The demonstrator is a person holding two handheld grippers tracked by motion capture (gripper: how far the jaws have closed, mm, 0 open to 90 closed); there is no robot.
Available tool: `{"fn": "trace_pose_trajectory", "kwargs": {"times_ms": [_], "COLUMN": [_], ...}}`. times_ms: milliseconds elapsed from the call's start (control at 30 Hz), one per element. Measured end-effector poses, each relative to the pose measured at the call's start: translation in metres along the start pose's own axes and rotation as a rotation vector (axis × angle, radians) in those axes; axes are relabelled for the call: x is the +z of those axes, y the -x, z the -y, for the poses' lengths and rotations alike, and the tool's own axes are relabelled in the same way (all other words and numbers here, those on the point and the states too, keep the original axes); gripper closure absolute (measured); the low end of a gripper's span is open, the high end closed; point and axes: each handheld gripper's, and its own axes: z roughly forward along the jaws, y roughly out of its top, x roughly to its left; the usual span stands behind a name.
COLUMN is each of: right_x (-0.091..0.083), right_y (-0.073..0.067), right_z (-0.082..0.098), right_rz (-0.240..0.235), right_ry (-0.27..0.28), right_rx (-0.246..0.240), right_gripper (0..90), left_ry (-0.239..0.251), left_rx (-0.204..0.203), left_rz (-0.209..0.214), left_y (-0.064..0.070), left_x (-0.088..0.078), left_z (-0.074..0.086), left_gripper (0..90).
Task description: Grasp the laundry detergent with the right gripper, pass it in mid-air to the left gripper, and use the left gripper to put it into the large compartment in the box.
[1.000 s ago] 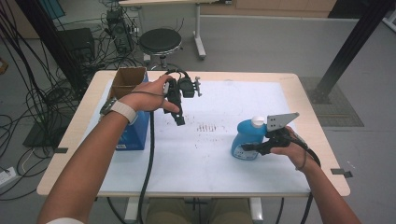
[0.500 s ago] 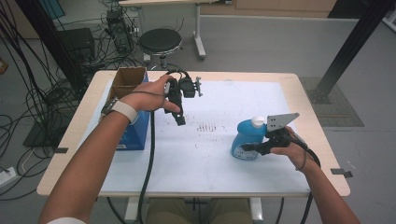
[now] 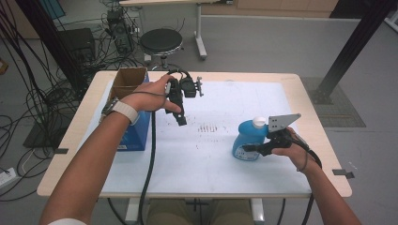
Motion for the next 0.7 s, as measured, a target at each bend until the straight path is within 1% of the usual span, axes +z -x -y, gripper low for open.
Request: {"fn": "trace_pose_trajectory", "kwargs": {"times_ms": [367, 500, 700], "right_x": [0.0002, 0.0000, 0.0000], "right_y": [-0.0005, -0.0007, -0.0022], "right_z": [-0.0010, -0.0014, -0.0044], "right_rz": [0.005, 0.009, 0.017], "right_ry": [-0.004, -0.004, -0.012], "right_rx": [-0.001, 0.004, 0.006], "right_gripper": [43.6, 43.7, 43.7], "left_ry": [0.002, 0.002, 0.008], "left_rx": [-0.006, -0.010, -0.012], "left_rz": [-0.003, -0.001, -0.010], "left_y": [0.0008, 0.0017, 0.0040], "left_x": [-0.0020, -0.0040, -0.0089], "left_z": [0.0009, 0.0020, 0.0063], "left_gripper": [11.3, 10.6, 10.0]}}
